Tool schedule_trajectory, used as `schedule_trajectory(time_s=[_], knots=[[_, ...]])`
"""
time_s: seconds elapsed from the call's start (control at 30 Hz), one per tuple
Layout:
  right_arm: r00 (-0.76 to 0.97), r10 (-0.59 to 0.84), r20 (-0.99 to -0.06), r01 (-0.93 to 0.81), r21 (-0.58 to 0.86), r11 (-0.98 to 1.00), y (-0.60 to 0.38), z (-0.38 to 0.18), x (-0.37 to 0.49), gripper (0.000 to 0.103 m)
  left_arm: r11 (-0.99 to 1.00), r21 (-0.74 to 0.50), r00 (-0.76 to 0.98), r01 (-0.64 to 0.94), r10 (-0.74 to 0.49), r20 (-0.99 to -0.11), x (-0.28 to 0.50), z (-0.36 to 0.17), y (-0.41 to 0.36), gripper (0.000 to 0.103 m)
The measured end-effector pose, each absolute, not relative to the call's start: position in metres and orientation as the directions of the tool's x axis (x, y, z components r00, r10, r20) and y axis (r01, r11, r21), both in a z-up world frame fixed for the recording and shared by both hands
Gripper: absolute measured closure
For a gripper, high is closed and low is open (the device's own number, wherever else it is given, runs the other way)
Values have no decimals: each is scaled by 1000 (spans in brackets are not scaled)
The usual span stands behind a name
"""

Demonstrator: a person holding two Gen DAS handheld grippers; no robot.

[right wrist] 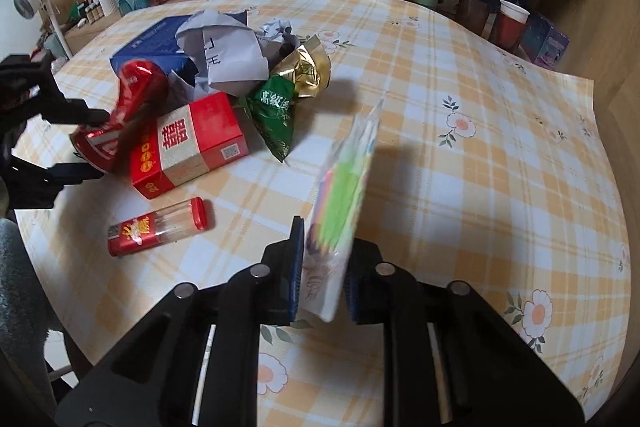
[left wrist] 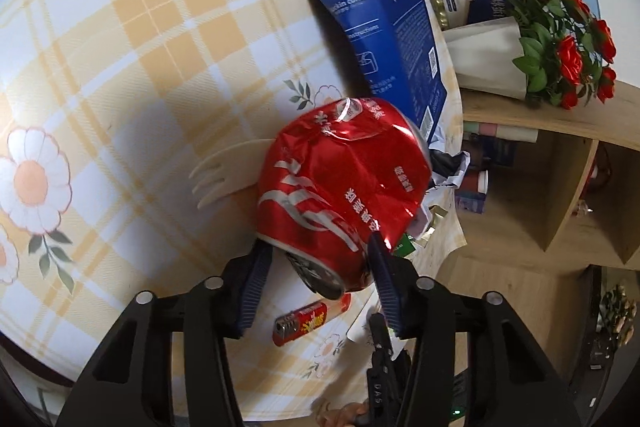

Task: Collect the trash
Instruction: 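Grasp the red cola can with the left gripper while the right grasps the white paper packet, then lower the cola can into the bin and open the left gripper while the right carries the packet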

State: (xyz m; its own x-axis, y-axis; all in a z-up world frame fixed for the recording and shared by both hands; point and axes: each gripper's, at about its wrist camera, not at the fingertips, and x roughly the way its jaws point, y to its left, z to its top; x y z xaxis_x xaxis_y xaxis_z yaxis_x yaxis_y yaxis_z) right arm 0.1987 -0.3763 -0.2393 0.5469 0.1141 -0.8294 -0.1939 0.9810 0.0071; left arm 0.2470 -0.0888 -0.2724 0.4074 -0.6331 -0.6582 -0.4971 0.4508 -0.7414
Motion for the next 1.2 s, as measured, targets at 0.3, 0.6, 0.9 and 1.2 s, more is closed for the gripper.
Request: schedule_trajectory(time_s=[0.3,0.6,0.9,1.2], knots=[[587,228,-776,-151,172,973,-392,-219,188,89,700,-680,426,-218,-559,-712,240,-235,-80,67],[650,232,-723,-76,242,967,-383,-199,167,89,863,-501,459,61,-470,-754,213,-207,-64,67],[651,259,-713,-89,268,959,-349,-185,135,89,889,-411,473,204,-457,-753,174,-193,-41,67],[658,266,-705,-124,247,961,-316,-165,82,89,856,-364,433,367,-503,-748,111,-178,-16,67]])
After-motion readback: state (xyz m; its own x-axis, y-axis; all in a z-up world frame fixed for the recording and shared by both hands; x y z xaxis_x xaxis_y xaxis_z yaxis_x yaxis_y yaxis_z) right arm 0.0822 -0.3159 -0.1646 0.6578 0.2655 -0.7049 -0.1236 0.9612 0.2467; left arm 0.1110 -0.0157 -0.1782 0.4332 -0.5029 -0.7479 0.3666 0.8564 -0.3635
